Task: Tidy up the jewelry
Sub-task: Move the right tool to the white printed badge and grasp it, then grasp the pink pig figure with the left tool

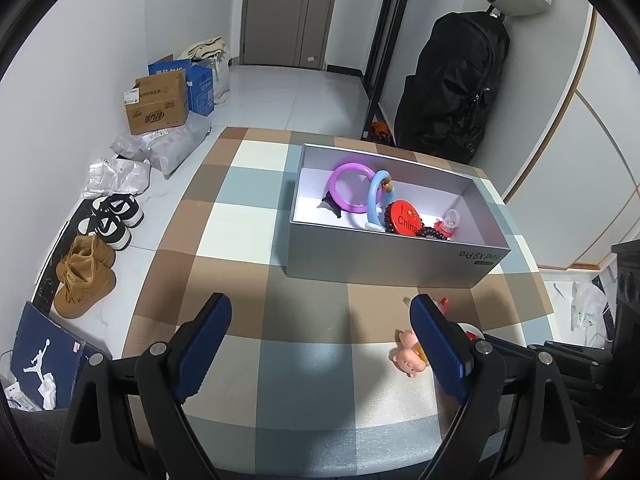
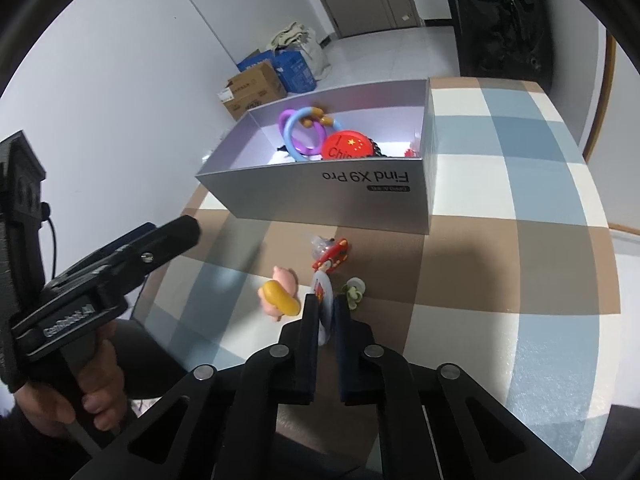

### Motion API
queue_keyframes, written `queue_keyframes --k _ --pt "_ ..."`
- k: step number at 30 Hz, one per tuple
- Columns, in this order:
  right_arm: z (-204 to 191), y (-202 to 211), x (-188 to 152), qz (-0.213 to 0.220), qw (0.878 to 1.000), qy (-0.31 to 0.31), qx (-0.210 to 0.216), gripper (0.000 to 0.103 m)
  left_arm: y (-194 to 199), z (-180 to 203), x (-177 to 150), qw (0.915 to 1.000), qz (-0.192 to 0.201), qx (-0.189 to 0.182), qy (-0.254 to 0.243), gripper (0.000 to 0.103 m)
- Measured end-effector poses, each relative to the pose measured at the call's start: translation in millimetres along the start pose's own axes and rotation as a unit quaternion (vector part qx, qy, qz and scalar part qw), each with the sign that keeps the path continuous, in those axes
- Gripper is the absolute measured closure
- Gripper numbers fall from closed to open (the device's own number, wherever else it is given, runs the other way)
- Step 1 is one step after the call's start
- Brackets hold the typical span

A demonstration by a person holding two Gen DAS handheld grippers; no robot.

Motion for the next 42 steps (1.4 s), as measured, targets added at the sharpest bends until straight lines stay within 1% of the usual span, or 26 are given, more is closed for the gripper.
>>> queue_keyframes --k 3,7,12,21,29,37,38,39,41,42 --pt "0 6 -2 0.003 1.0 0.002 0.01 0.099 -1 -1 -1 1.0 -0.004 -0.002 0.003 0.015" --pt "1 12 -3 0.007 1.0 0.003 0.019 0.099 -3 -1 -4 0.9997 -0.011 -0.017 0.01 0.015" --pt "-8 13 8 0.019 0.999 -0.006 0.033 0.099 -5 3 -6 0.9996 -0.02 -0.022 0.005 0.015" --pt "8 39 29 0.059 0.996 -0.045 0.05 0.099 -13 21 -11 0.9982 -0.037 -0.042 -0.023 0.015" --pt "18 54 34 0.077 0.993 -0.061 0.059 0.099 -17 39 -14 0.9962 -0.049 -0.061 -0.039 0.015" --pt "29 63 35 0.087 0.991 -0.073 0.067 0.099 -22 60 -18 0.9935 -0.064 -0.056 -0.075 0.015" --pt "29 64 35 0.088 0.991 -0.072 0.066 0.099 -22 61 -18 0.9934 -0.066 -0.053 -0.078 0.017" --pt "29 65 35 0.089 0.991 -0.072 0.066 0.099 -22 61 -18 0.9933 -0.068 -0.051 -0.078 0.021" --pt "31 67 35 0.091 0.991 -0.073 0.067 0.099 -24 62 -18 0.9931 -0.071 -0.054 -0.076 0.027" --pt "33 67 36 0.092 0.991 -0.075 0.067 0.099 -25 61 -18 0.9932 -0.073 -0.053 -0.074 0.027"
Point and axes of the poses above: each gripper's, at about its wrist camera, not at the fingertips, and y roughly against the way its jaws point, z to its right, x to its top, the point moved 5 cm from there along -y, roughly the way its jaws point, and after that the axes turned 14 degrees about -y, right-handed, at the moved point
